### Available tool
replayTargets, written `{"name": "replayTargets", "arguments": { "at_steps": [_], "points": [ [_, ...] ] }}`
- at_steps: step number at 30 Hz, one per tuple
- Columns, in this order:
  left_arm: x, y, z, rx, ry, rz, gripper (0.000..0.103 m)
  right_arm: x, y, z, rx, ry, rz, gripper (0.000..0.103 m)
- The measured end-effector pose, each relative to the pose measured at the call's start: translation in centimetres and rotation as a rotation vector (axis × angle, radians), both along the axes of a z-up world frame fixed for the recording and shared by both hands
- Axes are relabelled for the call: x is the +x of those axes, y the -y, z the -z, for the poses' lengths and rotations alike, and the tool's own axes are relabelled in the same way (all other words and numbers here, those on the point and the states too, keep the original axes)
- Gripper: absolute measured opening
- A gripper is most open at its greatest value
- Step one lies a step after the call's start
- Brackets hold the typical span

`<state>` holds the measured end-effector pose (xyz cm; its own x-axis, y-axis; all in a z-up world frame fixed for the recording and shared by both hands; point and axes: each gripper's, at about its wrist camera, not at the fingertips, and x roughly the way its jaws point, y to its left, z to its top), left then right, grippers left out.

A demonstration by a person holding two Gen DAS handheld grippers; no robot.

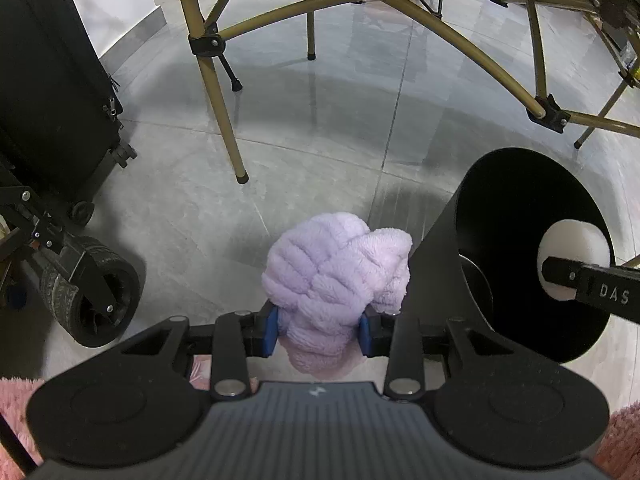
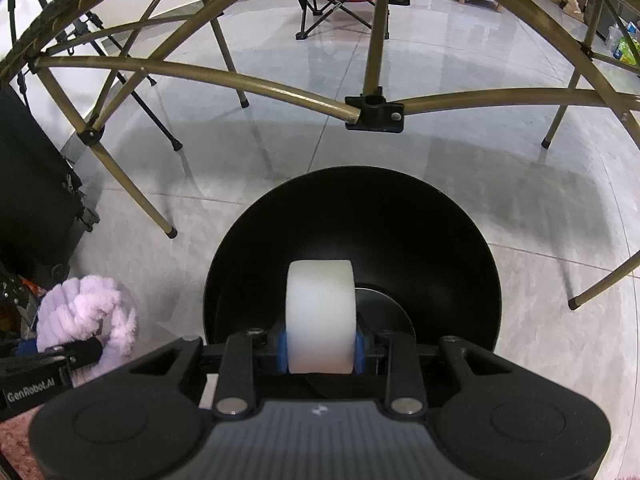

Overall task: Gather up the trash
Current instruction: 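Open the right tool to drop the tape roll into the black bin, then move the left tool over the bin and open it to drop the headband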

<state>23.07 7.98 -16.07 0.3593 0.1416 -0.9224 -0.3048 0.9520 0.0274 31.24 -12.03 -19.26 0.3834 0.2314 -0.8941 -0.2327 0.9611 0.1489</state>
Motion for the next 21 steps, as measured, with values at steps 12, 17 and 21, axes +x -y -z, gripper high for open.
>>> {"name": "replayTargets", "arguments": {
  "at_steps": [12, 17, 21],
  "points": [
    [-0.01, -0.37, -0.14, -0.020, 0.014, 0.009, 0.037, 0.47, 0.01, 0.14, -0.039, 0.031, 0.020, 0.089],
    [-0.08, -0.37, -0.16, -0.020, 0.018, 0.008, 0.037, 0.81, 0.47, 0.37, -0.006, 0.003, 0.037, 0.102],
    [-0.08, -0.37, -0.21, -0.019, 0.020, 0.007, 0.037, 0.61, 0.34, 0.58, -0.019, 0.004, 0.030, 0.103]
  ]
}}
